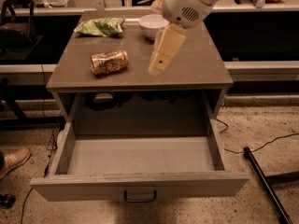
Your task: Place orange can into top drawer
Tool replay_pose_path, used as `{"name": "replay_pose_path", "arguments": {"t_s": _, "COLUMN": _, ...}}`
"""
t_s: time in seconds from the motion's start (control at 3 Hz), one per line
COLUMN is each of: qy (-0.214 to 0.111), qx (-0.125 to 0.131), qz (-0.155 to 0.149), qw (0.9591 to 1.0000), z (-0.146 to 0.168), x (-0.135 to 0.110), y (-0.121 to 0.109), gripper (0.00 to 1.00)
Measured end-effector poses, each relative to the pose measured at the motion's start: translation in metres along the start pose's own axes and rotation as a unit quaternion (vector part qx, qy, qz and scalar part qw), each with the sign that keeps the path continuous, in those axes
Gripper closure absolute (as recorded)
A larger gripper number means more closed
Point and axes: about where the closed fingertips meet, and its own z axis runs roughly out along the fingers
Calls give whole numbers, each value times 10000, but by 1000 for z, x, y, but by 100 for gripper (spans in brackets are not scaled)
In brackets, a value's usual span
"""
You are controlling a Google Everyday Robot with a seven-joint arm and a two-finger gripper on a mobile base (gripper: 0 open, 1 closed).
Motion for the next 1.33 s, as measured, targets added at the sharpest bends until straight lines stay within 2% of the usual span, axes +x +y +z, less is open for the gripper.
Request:
{"name": "replay_pose_path", "arguments": {"t_s": 0.33, "qy": 35, "qx": -26, "qz": -36, "qw": 10000, "z": 5, "x": -2, "y": 0, "gripper": 0}}
{"name": "replay_pose_path", "arguments": {"t_s": 0.67, "qy": 242, "qx": -64, "qz": -170, "qw": 9995, "z": 29, "x": 0, "y": -13, "gripper": 0}}
{"name": "replay_pose_path", "arguments": {"t_s": 1.0, "qy": 690, "qx": -114, "qz": -363, "qw": 9969, "z": 83, "x": 8, "y": -47, "gripper": 0}}
{"name": "replay_pose_path", "arguments": {"t_s": 1.33, "qy": 874, "qx": -217, "qz": -424, "qw": 9950, "z": 125, "x": 12, "y": -70, "gripper": 0}}
